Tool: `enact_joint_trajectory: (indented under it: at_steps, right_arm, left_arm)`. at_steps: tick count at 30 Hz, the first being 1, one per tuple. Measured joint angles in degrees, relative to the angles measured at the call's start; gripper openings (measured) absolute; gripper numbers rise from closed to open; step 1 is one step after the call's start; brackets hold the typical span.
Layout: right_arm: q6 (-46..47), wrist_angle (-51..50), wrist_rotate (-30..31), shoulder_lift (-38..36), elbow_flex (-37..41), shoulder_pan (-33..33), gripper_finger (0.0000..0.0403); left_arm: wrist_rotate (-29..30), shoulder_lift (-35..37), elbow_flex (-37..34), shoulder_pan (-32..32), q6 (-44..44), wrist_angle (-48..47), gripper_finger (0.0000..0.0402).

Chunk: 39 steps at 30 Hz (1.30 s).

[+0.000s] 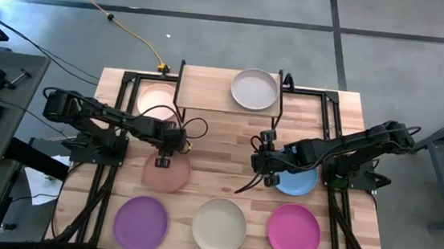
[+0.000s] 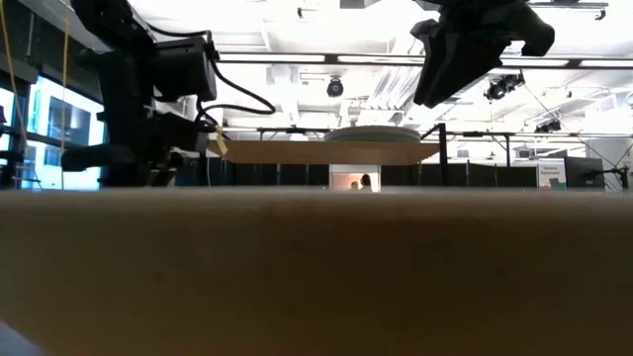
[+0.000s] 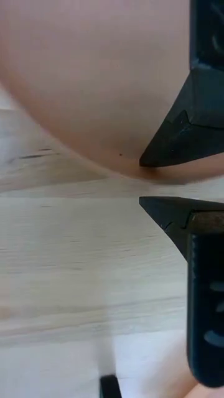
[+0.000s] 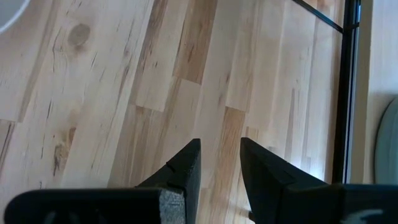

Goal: Place and stack plates onto a shelf
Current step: Stack the light orange plate into the light gray plate on the shelf

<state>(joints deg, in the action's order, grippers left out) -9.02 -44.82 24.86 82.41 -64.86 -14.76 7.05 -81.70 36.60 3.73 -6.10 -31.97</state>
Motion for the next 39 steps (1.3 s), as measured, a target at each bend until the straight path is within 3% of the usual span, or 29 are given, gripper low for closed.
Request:
enact_joint_trajectory:
  at_steps: [6, 14, 23, 39]
  right_arm:
    - [-0.04, 0.0, 0.0, 0.0, 0.0, -0.02, 0.0094]
    - [-0.22, 0.0, 0.02, 0.0, 0.0, 0.0, 0.0094]
    - [-0.02, 0.0, 0.02, 0.0, 0.0, 0.0, 0.0094]
    - [1.4, 0.1, 2.05, -1.2, 0.02, 0.0, 0.0094]
  left_arm:
    - [0.09, 0.04, -0.02, 0.02, -0.03, -0.05, 0.0073]
    - [-0.11, 0.23, 0.09, 0.02, 0.22, 0.05, 0.0008]
    - [-0.09, 0.08, 1.11, 0.0, 2.26, -0.68, 0.0003]
    - [0.93, 0.08, 14.29, 0.09, 2.47, -5.8, 0.0]
